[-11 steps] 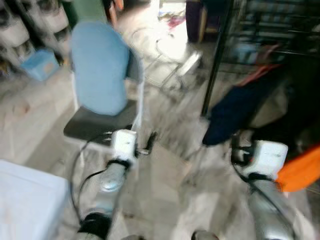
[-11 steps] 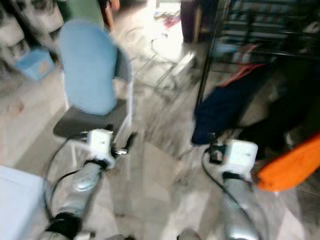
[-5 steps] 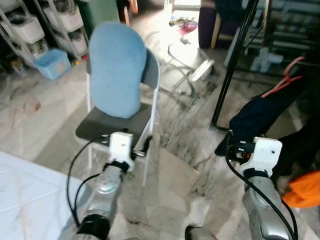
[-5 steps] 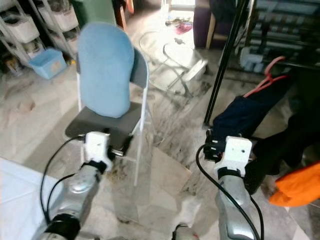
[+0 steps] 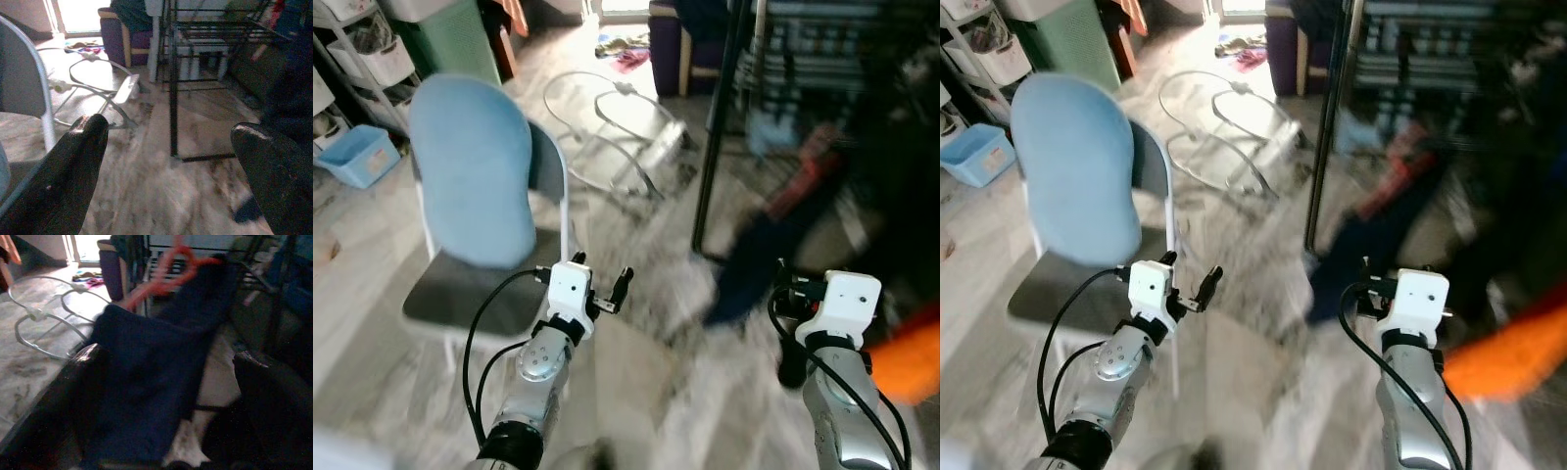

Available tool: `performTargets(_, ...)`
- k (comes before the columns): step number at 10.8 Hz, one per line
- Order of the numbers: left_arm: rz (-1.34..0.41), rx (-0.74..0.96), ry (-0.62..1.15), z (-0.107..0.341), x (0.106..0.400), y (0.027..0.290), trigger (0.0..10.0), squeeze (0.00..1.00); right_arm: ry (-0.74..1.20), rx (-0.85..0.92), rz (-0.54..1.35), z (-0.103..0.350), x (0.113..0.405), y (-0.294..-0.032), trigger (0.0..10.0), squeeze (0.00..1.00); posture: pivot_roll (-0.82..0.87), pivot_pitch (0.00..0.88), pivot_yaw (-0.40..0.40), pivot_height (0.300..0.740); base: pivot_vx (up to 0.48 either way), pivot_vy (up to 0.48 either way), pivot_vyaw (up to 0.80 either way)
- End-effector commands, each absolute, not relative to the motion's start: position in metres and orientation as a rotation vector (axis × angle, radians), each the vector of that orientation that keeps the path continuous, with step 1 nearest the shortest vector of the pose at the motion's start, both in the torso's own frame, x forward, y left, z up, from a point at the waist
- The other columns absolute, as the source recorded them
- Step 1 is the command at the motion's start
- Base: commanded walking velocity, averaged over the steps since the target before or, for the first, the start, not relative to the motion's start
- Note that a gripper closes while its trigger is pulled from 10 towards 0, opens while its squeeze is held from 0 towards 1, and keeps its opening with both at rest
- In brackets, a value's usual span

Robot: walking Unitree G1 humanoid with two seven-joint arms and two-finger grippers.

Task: Hang hanger

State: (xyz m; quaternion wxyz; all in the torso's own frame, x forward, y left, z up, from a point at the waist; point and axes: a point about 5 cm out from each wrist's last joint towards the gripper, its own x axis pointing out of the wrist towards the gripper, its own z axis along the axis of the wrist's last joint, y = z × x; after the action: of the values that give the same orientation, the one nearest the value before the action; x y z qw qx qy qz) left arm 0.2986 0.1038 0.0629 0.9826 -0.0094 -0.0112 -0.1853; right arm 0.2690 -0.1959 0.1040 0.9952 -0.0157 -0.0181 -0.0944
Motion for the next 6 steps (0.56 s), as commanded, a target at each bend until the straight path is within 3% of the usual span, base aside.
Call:
performTargets(1, -0.371, -0.026, -0.021, 0.0632, 0.2994, 0.1037, 10.0, 0.00, -0.036, -0.040, -0.205, 0.1027, 0.2651, -0.2000, 10.0, 0.00, -0.14, 0.145, 0.063, 0.740, 0.420, 0.000, 0.00)
performTargets(3, -0.369, -0.027, -0.014, 0.0621, 0.2994, 0.1038, 10.0, 0.00, -0.039, -0.043, -0.211, 0.1025, 0.2641, -0.2009, 10.0, 0.00, -0.14, 0.145, 0.063, 0.740, 0.341, 0.338, 0.00)
performTargets(6, -0.373, -0.019, -0.006, 0.0609, 0.2989, 0.1026, 10.0, 0.00, -0.044, -0.047, -0.219, 0.1040, 0.2660, -0.2015, 10.0, 0.00, -0.14, 0.147, 0.066, 0.740, 0.000, 0.000, 0.00)
